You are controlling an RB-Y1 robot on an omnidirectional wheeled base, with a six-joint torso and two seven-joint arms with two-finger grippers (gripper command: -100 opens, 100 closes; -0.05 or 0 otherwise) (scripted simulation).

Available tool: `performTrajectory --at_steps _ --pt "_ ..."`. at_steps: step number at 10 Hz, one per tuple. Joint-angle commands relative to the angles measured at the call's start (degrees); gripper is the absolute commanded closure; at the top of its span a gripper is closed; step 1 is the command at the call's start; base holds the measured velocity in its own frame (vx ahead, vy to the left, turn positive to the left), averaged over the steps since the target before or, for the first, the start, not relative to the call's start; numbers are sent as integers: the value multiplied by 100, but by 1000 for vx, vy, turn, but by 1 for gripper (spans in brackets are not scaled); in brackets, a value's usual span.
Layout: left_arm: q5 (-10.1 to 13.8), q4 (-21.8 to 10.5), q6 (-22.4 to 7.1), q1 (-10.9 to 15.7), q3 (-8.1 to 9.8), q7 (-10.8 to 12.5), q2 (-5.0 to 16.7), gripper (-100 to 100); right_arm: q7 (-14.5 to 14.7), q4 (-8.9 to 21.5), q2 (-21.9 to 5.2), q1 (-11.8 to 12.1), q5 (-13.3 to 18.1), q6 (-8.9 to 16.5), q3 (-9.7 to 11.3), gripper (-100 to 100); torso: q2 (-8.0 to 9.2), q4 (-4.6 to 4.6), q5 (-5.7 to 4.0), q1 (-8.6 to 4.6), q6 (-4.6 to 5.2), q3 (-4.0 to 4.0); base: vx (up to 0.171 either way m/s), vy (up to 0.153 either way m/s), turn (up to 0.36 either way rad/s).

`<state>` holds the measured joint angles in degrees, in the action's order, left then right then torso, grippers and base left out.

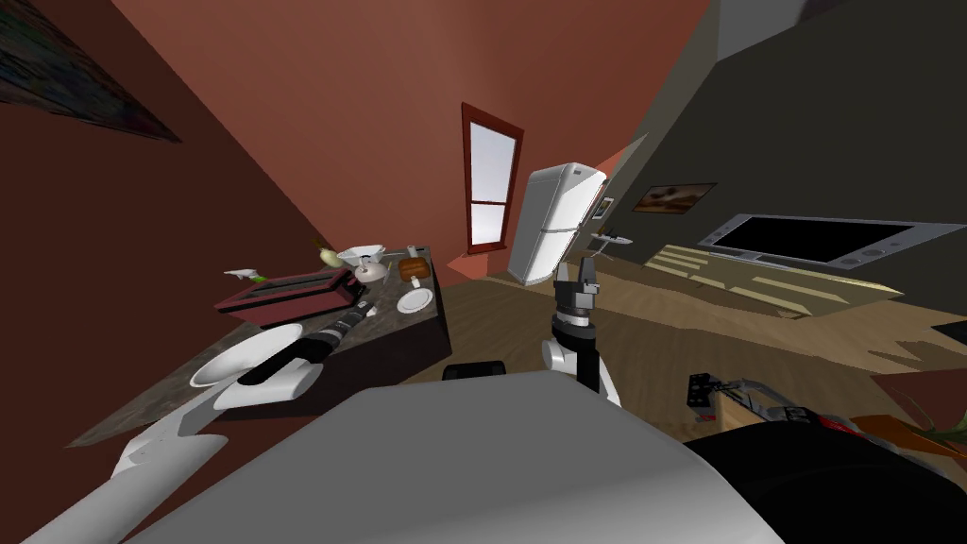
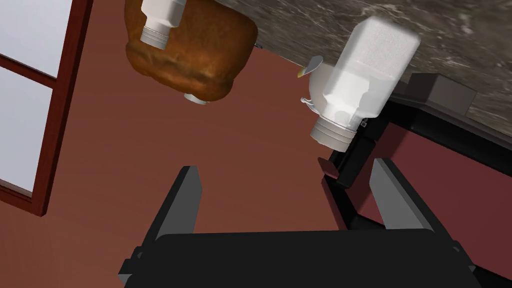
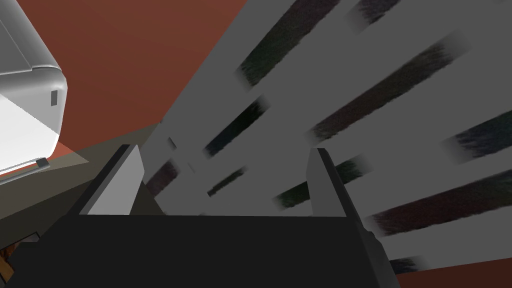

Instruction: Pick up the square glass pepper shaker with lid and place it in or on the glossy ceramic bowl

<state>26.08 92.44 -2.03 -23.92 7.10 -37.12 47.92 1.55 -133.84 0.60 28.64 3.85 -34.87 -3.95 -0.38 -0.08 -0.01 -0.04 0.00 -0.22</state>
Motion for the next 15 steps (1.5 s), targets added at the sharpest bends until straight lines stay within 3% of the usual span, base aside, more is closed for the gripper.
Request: performTrajectory --at_steps 1,8,9,10,11,12,13,15 --pt "47 -197 -94 78 -45 -93 52 -100 0 0 0 0 0 0 0 0 0 0 0 0 0 0 62 1 -22" --pt "443 -1036 -784 354 -169 -690 506 -100 0 0 0 0 0 0 0 0 15 3 1 2 -1 9 56 -3 -45" --pt "418 -938 -721 292 -142 -628 482 -100 0 0 0 0 0 0 0 0 18 4 0 0 -1 10 21 -3 -7" --pt "425 -945 -741 291 -141 -643 489 0 0 0 0 -1 0 0 0 0 27 6 0 0 -2 15 0 0 0" --pt "299 -1114 -659 370 -173 -604 379 -100 0 0 0 -1 0 0 0 0 34 8 0 1 -2 20 50 51 -77" --pt "355 -1023 -705 320 -150 -625 425 -100 0 0 -1 -1 0 0 0 0 23 6 4 18 0 14 31 35 -27" --pt "345 -1035 -694 325 -151 -619 418 100 0 0 0 0 0 0 0 0 27 6 4 14 -2 15 4 5 3" --pt "336 -1030 -684 329 -146 -634 428 100 0 0 0 -1 0 0 0 0 35 5 8 6 -3 18 0 0 0"
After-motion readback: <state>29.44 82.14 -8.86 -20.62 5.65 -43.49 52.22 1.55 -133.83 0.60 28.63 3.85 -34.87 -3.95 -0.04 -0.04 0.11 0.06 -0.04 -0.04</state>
